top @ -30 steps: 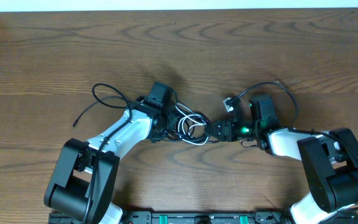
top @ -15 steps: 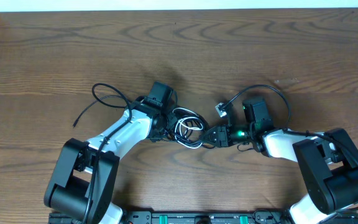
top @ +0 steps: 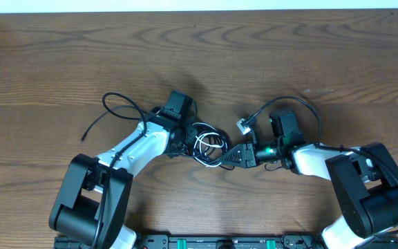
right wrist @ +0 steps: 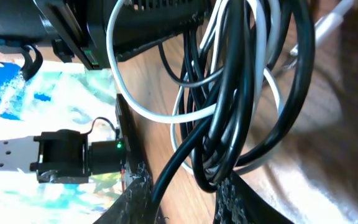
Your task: Untangle cables
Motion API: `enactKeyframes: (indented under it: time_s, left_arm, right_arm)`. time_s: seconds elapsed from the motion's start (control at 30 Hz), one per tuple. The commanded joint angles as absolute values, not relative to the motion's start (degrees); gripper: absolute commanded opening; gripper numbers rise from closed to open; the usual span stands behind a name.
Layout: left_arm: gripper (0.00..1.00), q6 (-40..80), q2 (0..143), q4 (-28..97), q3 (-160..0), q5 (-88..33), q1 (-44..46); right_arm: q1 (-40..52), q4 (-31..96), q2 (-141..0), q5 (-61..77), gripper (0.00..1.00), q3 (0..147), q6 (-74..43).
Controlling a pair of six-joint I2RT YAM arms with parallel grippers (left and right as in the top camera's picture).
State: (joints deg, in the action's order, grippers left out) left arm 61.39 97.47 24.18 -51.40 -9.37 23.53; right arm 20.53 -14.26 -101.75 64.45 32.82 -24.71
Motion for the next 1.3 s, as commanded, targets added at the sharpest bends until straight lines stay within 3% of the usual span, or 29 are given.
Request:
enactKeyframes:
  time_s: [0.0,0.43,0.73,1.07,1.27]
  left_arm:
    - [0.13,60.66,98.39,24.12,-51.11,-9.43,23.55]
    - [0.13,60.66,98.39,24.08,-51.11,-9.96,23.55]
    - [0.13,60.69,98.39,24.08,-51.11,-11.38,24.03]
    - [0.13,60.69,98.39,24.1,-51.11,-11.35,26.48]
    - [0.12,60.69,98.39,24.1,-51.11,-11.38,26.5]
  right_arm:
    - [21.1,-12.51,-101.91,66.81,0.31,32.77,-23.62]
    - [21.1,-12.51,-101.91,66.39,0.33,32.77,-23.29]
    - [24.45,-16.8,-101.91,67.42,0.29,32.77,-23.31]
    - [27.68,-20.01,-101.91,51.37,0.12,32.77,-35.42]
    - [27.97,-19.86,-101.91,48.9,0.01,32.77,-36.42]
